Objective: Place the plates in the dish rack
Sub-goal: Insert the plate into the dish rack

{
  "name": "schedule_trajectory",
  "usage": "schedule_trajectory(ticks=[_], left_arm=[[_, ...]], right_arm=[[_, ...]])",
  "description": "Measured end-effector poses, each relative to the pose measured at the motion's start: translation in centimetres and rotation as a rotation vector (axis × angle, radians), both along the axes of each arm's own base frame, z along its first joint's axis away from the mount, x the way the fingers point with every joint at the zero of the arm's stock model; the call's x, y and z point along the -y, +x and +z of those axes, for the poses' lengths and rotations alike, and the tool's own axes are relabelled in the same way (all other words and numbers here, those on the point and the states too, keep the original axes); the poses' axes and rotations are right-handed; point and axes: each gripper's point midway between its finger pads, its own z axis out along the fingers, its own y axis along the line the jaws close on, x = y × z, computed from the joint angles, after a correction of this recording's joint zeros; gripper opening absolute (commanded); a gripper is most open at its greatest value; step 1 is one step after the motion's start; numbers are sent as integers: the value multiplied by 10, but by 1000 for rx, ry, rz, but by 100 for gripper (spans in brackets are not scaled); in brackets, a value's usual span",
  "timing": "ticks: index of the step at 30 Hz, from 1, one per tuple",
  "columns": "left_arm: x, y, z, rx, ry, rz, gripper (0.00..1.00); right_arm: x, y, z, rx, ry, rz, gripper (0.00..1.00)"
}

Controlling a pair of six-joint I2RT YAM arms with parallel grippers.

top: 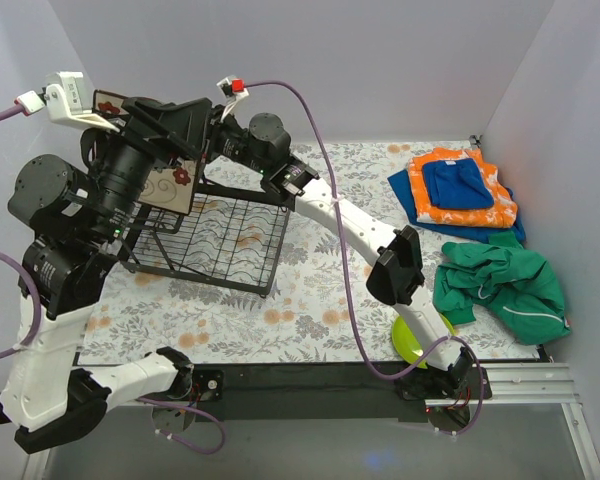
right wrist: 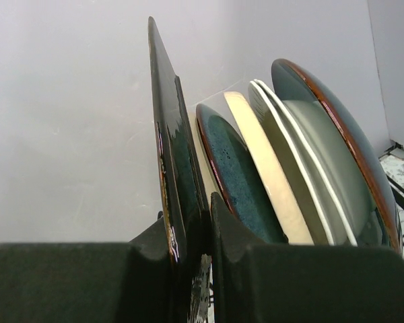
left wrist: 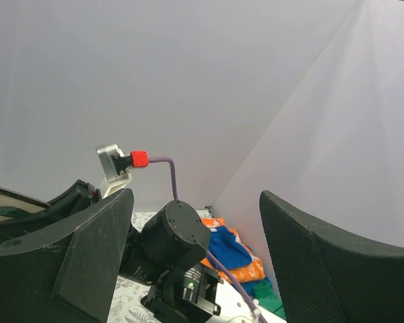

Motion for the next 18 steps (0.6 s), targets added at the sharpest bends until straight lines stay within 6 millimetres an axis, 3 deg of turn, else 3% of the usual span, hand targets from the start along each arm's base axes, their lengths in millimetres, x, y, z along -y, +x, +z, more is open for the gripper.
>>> schedule_trajectory(ticks=[8, 18], left_arm=[[4, 3, -13, -34, -12, -10, 74], [7, -1, 0, 4, -50, -41, 74]], right_arm=[[-6, 1, 3, 61, 20, -27, 1], [-8, 2, 4, 103, 28, -42, 1]])
